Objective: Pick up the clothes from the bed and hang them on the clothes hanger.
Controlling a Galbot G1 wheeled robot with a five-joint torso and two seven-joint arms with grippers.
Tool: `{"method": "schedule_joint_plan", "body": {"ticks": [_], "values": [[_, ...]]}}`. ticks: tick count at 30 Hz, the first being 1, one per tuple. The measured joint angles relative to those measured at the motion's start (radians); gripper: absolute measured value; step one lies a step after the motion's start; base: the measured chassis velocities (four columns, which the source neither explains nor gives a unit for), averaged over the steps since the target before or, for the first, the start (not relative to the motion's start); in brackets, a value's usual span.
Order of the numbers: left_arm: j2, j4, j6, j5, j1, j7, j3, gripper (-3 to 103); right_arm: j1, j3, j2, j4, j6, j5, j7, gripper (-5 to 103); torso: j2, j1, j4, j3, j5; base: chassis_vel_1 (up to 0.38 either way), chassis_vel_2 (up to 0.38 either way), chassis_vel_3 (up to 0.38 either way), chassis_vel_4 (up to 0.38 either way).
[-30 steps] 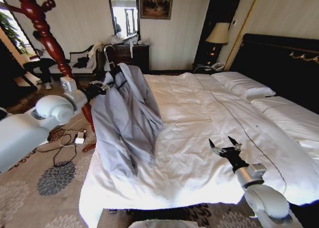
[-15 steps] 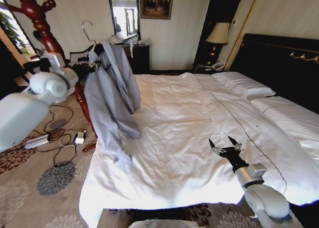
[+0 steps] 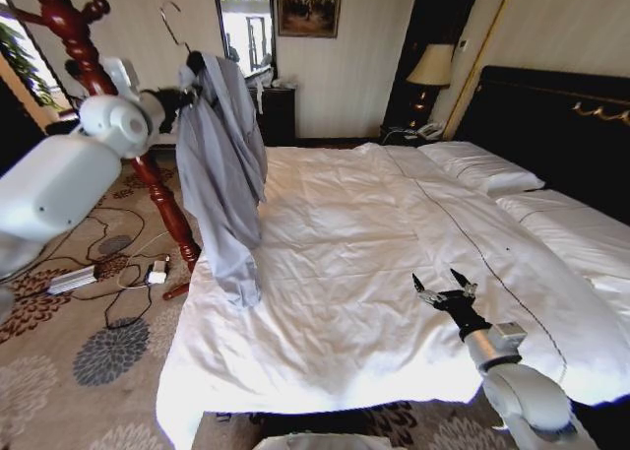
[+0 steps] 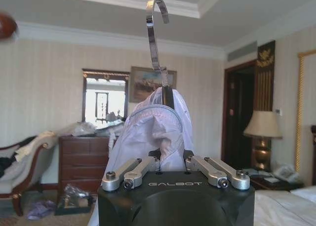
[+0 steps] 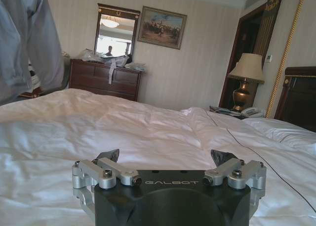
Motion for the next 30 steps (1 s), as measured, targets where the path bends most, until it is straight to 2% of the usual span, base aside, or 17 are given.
{"method": "schedule_joint_plan", "body": {"ticks": [7,11,16,23,26,30], "values": [[-0.011,0.068,0.066,-0.017,-0.095,-0.056,0.052,16,0.0,0.0,0.0,0.0,0.0,0.0,0.0,100,0.0,0.0,0.0,0.0,-0.0002,0.0,0.0,0.0,0.0],[-0.012,0.106,0.159,-0.099,-0.156,-0.134,0.102,16,0.0,0.0,0.0,0.0,0.0,0.0,0.0,100,0.0,0.0,0.0003,0.0,-0.0004,0.0,0.0,0.0,0.0],[-0.029,0.145,0.214,-0.17,-0.204,-0.178,0.136,16,0.0,0.0,0.0,0.0,0.0,0.0,0.0,100,0.0,0.0,-0.0002,0.0,-0.0002,0.0,0.0,0.0,0.0],[-0.036,0.187,0.239,-0.187,-0.238,-0.19,0.174,16,0.0,0.0,0.0,0.0,0.0,0.0,0.0,100,0.0,0.0,0.0,0.0,-0.0003,0.0,0.0,0.0,0.0],[-0.029,0.212,0.235,-0.151,-0.242,-0.167,0.187,16,0.0,0.0,0.0,0.0,0.0,0.0,0.0,100,0.0,0.0,0.0,0.0,-0.0003,0.0,0.0,0.0,0.0],[-0.035,0.247,0.243,-0.17,-0.252,-0.172,0.187,16,0.0,0.0,0.0,0.0,0.0,0.0,0.0,100,0.0,0.0,0.0005,0.0,-0.0007,0.0,0.0,0.0,0.0]]}}
